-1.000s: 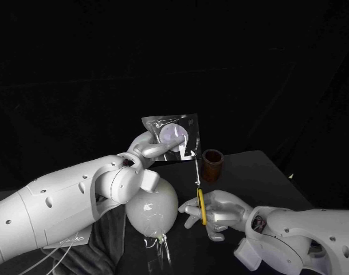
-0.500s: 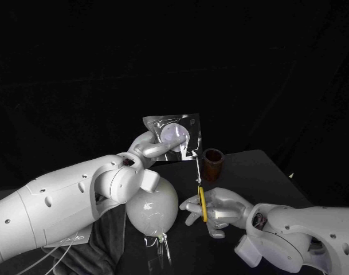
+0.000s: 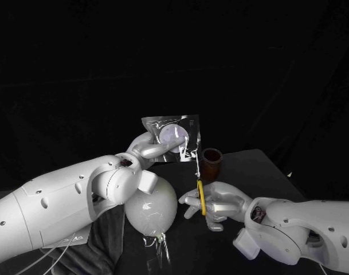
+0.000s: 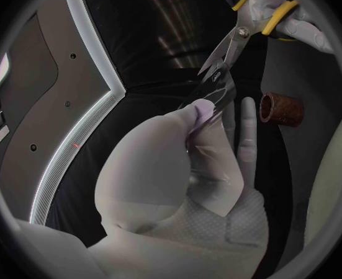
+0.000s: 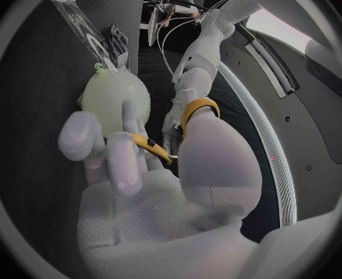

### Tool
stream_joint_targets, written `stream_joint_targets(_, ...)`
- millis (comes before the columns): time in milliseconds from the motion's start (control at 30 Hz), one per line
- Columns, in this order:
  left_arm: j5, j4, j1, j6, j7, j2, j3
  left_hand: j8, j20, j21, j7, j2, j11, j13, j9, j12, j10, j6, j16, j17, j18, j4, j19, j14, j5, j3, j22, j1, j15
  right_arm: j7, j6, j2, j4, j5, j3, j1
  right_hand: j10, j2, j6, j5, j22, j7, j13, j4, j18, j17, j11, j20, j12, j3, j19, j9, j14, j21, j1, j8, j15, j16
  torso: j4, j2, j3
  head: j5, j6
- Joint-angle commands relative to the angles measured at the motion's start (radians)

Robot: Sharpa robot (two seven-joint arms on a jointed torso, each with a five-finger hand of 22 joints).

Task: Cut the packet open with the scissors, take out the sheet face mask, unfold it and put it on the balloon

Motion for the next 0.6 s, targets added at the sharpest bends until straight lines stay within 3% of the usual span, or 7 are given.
stream_joint_targets(33,0.003,0.004,0.001,0.033,0.002,0.0,0.002,0.005,-0.002,0.006,-0.003,0.008,-0.008,0.002,0.072,0.006,0.001,0.007,0.004,0.001,0.013,0.001,-0.008,-0.003,0.003,0.004,0.001,0.001,-0.001,0.012,0.019,0.001,0.0,-0.009,0.001,0.005,0.001,0.014,-0.04,-0.001,0.055,0.044,-0.003,0.001,0.018,0.001,-0.002,0.003,0.007,0.009,-0.006,0.001,-0.002,-0.005,0.0,0.006,0.008,-0.001,-0.0001,0.0,0.0001,0.004,0.001)
stream_joint_targets(333,0.001,0.008,0.001,0.052,0.001,-0.001,0.001,0.005,-0.002,0.007,-0.003,0.008,-0.008,0.002,0.072,0.007,0.001,0.007,0.005,0.001,0.013,0.002,-0.008,-0.003,0.003,0.005,0.002,-0.001,-0.001,0.012,0.019,0.006,-0.009,-0.005,0.001,0.012,0.002,0.026,-0.035,-0.001,0.055,0.044,-0.007,0.0,0.018,0.001,-0.002,0.004,0.008,0.017,-0.006,0.002,-0.002,-0.005,0.001,0.009,0.008,0.0,-0.0005,0.0,0.0002,0.006,0.002)
stream_joint_targets(467,-0.002,0.008,0.0,0.057,0.0,-0.001,0.001,0.006,-0.002,0.007,-0.004,0.008,-0.008,0.002,0.072,0.007,0.001,0.007,0.005,0.001,0.013,0.002,-0.009,-0.003,0.003,0.005,0.002,-0.001,-0.001,0.014,0.016,0.006,-0.01,-0.001,0.001,0.014,0.006,0.044,-0.026,-0.002,0.058,0.044,-0.012,0.0,0.018,0.004,-0.002,0.004,0.009,0.028,-0.004,0.004,-0.001,-0.001,0.003,0.015,0.009,0.002,-0.0015,0.0,0.0001,0.004,0.001)
stream_joint_targets(533,-0.002,0.009,0.0,0.06,0.0,-0.002,0.001,0.006,-0.002,0.007,-0.004,0.008,-0.008,0.002,0.072,0.007,0.001,0.007,0.005,0.001,0.013,0.002,-0.009,-0.003,0.003,0.005,0.002,-0.001,-0.001,0.018,0.011,0.006,-0.01,0.004,0.001,0.014,0.018,0.065,-0.01,-0.003,0.061,0.043,-0.014,-0.001,0.016,0.009,-0.002,0.004,0.013,0.039,0.001,0.006,0.001,0.007,0.006,0.023,0.008,0.005,-0.0015,0.0,0.0002,0.003,0.0)
stream_joint_targets(600,-0.003,0.009,0.0,0.061,0.0,-0.002,0.001,0.006,-0.002,0.007,-0.004,0.008,-0.008,0.002,0.072,0.007,0.001,0.007,0.005,0.001,0.013,0.002,-0.009,-0.003,0.003,0.005,0.002,-0.001,-0.001,0.023,0.006,0.006,-0.011,0.009,0.001,0.015,0.018,0.066,-0.009,-0.003,0.062,0.043,-0.014,-0.001,0.016,0.009,-0.003,0.004,0.013,0.039,0.002,0.006,0.002,0.008,0.006,0.023,0.008,0.005,-0.0011,0.0,0.0003,0.002,0.0)
